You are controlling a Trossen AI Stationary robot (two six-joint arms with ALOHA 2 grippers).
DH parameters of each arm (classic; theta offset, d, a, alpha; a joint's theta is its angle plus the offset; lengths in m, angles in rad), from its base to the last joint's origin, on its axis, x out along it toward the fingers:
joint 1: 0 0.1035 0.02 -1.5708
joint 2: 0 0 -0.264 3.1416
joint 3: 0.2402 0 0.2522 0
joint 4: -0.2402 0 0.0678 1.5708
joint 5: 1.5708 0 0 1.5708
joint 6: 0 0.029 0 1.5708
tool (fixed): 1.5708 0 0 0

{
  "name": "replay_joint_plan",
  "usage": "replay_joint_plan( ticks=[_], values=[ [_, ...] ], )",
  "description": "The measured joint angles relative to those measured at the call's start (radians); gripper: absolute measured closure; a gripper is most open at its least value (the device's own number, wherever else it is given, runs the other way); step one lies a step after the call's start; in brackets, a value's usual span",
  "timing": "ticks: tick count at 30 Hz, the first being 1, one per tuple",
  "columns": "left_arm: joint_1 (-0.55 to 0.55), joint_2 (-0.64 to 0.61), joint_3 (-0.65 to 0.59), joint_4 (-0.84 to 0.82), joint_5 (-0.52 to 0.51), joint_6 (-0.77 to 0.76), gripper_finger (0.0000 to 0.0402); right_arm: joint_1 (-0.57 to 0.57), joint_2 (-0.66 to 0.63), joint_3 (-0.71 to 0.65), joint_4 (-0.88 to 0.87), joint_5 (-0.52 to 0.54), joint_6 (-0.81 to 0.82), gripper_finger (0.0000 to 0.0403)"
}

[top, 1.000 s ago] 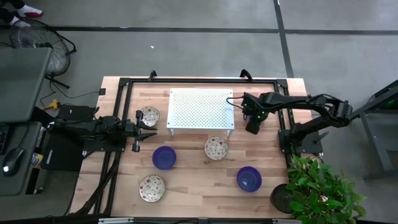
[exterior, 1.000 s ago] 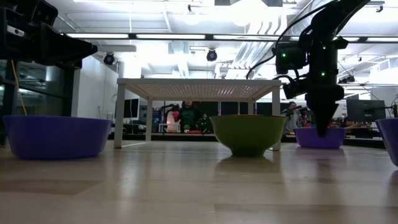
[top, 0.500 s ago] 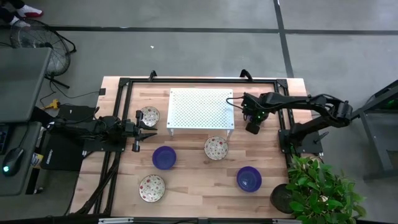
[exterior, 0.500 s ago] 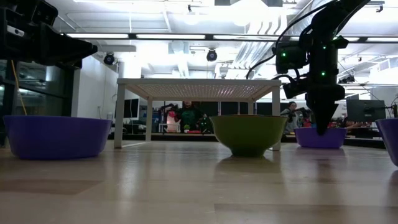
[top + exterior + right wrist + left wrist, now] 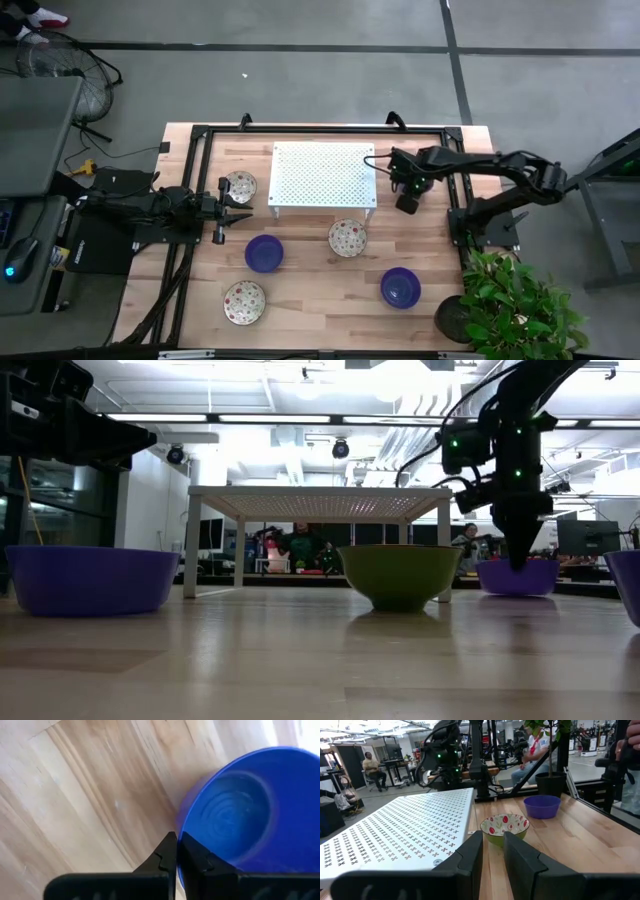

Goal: Pick & Place Mini bowls
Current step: Put the top right blue bowl on the shelf

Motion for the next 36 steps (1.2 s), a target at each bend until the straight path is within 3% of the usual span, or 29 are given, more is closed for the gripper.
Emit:
replay_joint_plan(
  ticks=[19,26,36],
  values=[
    [0.000,0.000,0.000,0.000,0.000,0.000,0.0330,0.017,-0.099,0.211,-0.325,0.027,-0.009,0.0403],
    [0.000,0.000,0.000,0.000,0.000,0.000,0.0330,0.095,-0.132,0.339,-0.420,0.036,-0.115,0.0403],
    [0.000,0.000,0.000,0.000,0.000,0.000,0.0330,0.247,-0.133,0.522,-0.506,0.051,-0.397,0.0403]
  ],
)
